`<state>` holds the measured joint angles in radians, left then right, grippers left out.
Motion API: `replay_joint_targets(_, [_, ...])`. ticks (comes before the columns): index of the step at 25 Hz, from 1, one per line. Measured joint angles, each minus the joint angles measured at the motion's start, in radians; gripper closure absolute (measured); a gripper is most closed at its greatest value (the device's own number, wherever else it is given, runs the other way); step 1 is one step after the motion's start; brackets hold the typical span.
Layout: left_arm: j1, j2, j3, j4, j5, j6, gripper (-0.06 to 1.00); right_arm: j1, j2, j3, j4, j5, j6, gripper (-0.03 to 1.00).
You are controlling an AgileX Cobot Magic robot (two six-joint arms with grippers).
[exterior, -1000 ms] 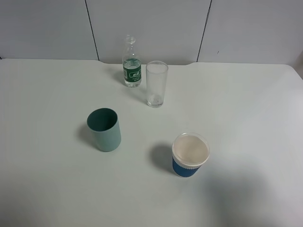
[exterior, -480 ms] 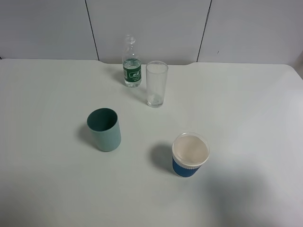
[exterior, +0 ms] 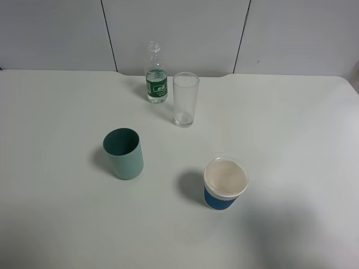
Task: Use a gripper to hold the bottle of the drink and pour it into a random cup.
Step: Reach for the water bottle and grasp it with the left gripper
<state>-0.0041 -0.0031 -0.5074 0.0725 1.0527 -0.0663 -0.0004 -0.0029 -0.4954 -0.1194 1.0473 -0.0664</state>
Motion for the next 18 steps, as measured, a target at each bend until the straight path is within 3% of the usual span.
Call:
replay_joint_targets(15, [0.0,0.015,-0.004,0.014,-0.003,0.0,0.03,0.0,0.0,0.0,0.0,0.0,0.0,0.23])
replay_joint_targets(18, [0.0,0.078,-0.026,0.024,-0.049,0.0,0.04,0.0,0.0,0.0,0.0,0.0,0.0,0.23])
